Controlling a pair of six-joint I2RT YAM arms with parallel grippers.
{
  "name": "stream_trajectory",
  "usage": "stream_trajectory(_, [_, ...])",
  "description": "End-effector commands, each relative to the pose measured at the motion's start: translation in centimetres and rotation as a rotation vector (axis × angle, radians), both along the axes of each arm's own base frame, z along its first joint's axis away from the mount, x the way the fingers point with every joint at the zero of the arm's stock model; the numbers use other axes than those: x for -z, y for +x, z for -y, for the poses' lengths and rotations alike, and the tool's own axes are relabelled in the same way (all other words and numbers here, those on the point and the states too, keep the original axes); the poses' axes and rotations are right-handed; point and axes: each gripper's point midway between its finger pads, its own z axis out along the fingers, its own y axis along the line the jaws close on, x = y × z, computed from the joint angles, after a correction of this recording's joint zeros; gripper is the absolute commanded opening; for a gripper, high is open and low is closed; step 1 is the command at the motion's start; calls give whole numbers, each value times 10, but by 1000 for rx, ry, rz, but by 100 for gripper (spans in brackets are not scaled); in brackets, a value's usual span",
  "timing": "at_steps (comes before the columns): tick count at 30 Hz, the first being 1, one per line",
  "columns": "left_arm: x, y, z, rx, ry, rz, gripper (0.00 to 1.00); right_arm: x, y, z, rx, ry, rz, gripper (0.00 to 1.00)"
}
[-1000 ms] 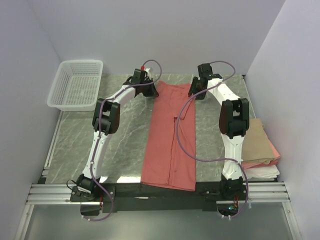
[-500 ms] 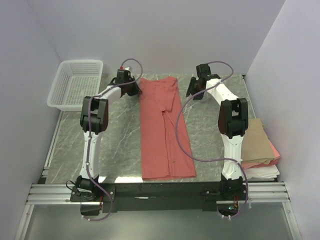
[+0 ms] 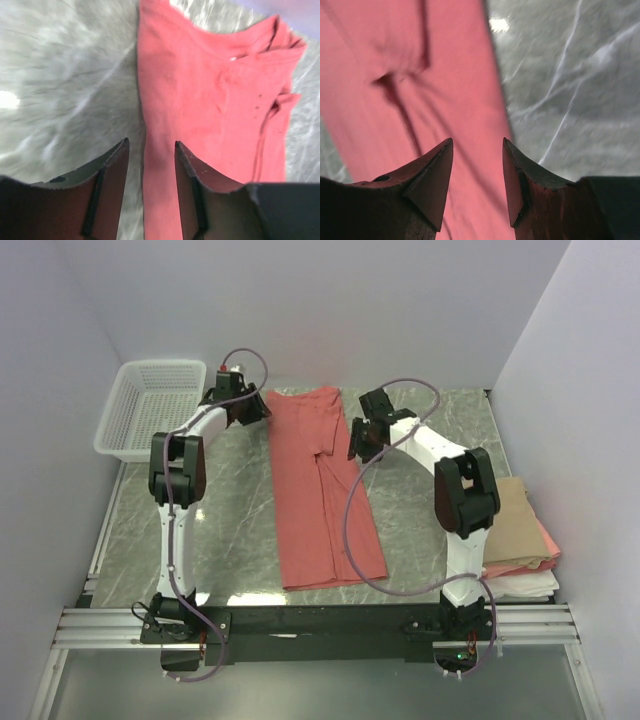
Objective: Fold and stack the t-shirts
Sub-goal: Fold the tshirt
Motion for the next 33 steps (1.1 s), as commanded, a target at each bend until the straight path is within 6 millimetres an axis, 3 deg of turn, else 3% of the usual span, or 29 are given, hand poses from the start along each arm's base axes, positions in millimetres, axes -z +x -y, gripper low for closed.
stream_trajectory(1, [-107, 11, -27, -42, 13, 212, 47, -56, 7, -3, 29, 49, 162, 51])
stream_trajectory(3, [-131, 6, -23, -19, -11, 253, 43, -53, 0, -4, 27, 49, 154, 50])
stream_trajectory(5, [-138, 0, -12, 19, -54, 270, 39, -57, -6, -9, 16, 59, 159, 49])
stream_trajectory(8, [-135, -9, 15, 114, -160, 245, 24, -51, -16, -16, -3, 63, 147, 48])
stream_trajectory(10, [-119, -11, 34, 154, -201, 208, 15, -45, -21, -20, -14, 62, 134, 48])
stream_trajectory(17, [-60, -14, 70, 210, -290, 109, 9, -33, -44, -43, -73, 37, 116, 48])
stream_trajectory(21, [-23, -16, 72, 198, -310, 39, 7, -25, -57, -56, -109, 21, 107, 48])
stream_trajectory(27, [16, -18, 61, 130, -251, -51, 5, -4, -70, -68, -138, -36, 80, 47])
stream_trajectory(33, [28, -22, 56, 105, -223, -81, 3, 16, -77, -74, -150, -77, 52, 42])
